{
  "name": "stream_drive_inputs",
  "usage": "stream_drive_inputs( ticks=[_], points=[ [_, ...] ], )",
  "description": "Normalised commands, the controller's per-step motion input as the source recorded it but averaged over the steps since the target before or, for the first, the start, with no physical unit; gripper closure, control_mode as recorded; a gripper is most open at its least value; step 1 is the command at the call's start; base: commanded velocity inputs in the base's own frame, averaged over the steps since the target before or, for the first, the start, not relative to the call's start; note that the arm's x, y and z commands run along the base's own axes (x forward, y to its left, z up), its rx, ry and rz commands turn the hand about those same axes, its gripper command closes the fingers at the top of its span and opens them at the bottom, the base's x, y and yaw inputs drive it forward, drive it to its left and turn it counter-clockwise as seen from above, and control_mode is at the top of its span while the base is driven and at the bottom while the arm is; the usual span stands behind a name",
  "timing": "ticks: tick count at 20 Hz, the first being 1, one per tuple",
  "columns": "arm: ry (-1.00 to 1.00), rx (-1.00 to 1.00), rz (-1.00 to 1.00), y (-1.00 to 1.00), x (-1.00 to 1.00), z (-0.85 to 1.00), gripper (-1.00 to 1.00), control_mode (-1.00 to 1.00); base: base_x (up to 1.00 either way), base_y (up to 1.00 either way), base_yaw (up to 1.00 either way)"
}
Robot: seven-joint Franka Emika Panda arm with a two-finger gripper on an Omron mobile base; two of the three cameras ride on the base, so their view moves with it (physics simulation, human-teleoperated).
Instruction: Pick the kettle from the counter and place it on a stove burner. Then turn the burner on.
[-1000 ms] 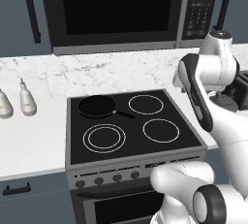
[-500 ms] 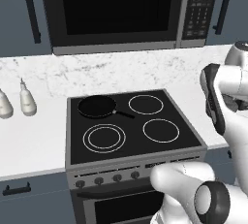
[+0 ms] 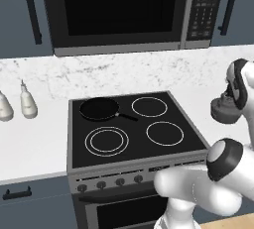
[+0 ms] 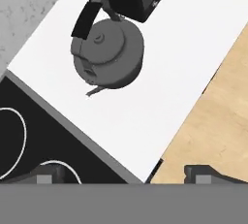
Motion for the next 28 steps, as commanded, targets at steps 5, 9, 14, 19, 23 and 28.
stream_drive_inputs(
  ticks=[5, 9, 14, 19, 23, 28],
  points=[
    [0.03, 0.18, 0.0, -0.86, 0.82, -0.09, -1.0, -1.0, 0.0, 0.0, 0.0],
    [0.0, 0.04, 0.0, -0.1, 0.66, -0.26, -1.0, -1.0, 0.0, 0.0, 0.0],
    [0.03, 0.0, 0.0, 0.0, 0.41, -0.45, -1.0, -1.0, 0.0, 0.0, 0.0],
    [0.06, -0.03, 0.0, 0.0, 0.41, -0.69, -1.0, -1.0, 0.0, 0.0, 0.0],
    [0.0, 0.0, -0.02, 0.0, 0.6, -0.47, -1.0, -1.0, 0.0, 0.0, 0.0],
    [0.0, 0.0, -0.01, 0.0, 0.6, -0.34, -1.0, -1.0, 0.0, 0.0, 0.0]
  ],
)
